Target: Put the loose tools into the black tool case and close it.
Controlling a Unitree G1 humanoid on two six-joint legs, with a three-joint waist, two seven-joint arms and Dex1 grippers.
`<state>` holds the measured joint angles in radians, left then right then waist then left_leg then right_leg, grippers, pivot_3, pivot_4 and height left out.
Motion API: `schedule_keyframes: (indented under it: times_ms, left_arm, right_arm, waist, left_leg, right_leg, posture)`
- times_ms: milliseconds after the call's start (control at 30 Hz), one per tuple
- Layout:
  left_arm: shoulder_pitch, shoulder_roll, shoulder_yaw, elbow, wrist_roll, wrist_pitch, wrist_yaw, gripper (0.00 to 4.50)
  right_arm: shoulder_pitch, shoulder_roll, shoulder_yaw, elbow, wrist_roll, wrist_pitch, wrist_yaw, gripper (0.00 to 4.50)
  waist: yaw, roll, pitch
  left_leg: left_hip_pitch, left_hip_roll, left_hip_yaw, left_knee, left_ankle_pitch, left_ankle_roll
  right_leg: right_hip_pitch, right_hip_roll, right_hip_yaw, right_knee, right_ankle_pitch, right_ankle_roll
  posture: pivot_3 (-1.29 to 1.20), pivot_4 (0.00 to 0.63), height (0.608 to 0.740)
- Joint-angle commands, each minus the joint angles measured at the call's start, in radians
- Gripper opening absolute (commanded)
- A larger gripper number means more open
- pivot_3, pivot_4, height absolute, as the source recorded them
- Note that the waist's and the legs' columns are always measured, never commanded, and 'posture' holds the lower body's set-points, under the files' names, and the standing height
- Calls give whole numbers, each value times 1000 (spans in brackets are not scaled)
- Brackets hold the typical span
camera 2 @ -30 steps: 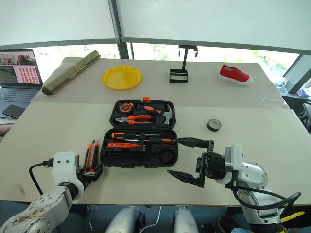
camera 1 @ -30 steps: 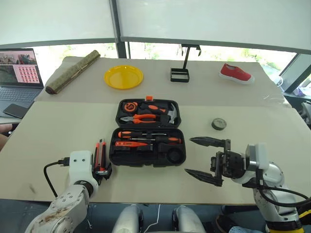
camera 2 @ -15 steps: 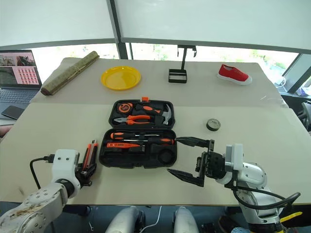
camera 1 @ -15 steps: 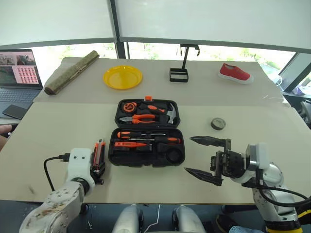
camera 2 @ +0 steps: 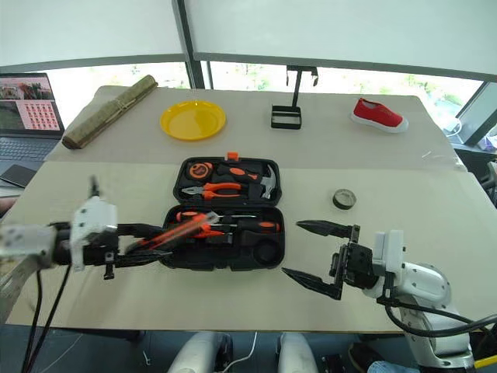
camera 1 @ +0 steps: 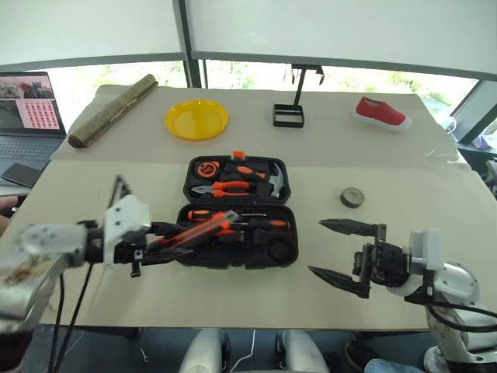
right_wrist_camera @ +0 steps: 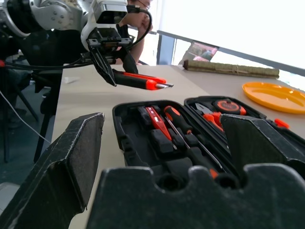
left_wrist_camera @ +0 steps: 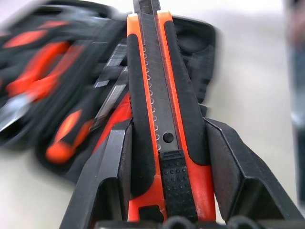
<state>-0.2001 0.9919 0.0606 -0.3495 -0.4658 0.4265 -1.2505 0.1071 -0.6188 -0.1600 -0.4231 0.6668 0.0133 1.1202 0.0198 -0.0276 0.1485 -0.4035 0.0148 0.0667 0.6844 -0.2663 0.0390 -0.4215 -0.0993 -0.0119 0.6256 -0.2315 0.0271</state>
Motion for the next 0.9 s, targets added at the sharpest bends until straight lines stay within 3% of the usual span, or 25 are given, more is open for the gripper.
schedule_keyframes:
  times_ms: [33, 200, 533, 900]
  left_arm:
    - [-106, 4, -125, 55, 102, -57, -48, 1734]
    - [-178, -14, -240, 91, 180, -75, -74, 1734]
    - [-191, -51, -329, 155, 283, -182, -98, 1734]
    - [-268, -137, -404, 218, 372, -165, -88, 1734]
  right_arm:
    - [14, -14, -12, -82, 10, 32, -41, 4500]
    - [65, -33, -30, -144, 14, 76, -78, 4500]
    - [121, -38, -59, -146, 8, 58, -74, 4500]
    - [125, -14, -34, -130, -8, 37, -61, 4500]
  waist:
    - [-10, 0, 0]
    - [-11, -1, 1]
    - [-6, -1, 1]
    - [-7, -1, 1]
  left_leg:
    - [0, 0, 0, 0, 0, 0]
    - [-1, 1, -1, 0, 0, 0]
    - [0, 1, -1, 2, 0, 0]
    - [-1, 1, -1, 8, 0, 1]
  right_leg:
    - [0, 1, 1, 0, 0, 0]
    - [-1, 5, 1, 1, 0, 0]
    - [1, 5, 2, 1, 0, 2]
    - [2, 6, 2, 4, 0, 2]
  posture:
    - [0, 150, 740]
    - [0, 150, 740]
    - [0, 150, 740]
    - [0, 150, 740]
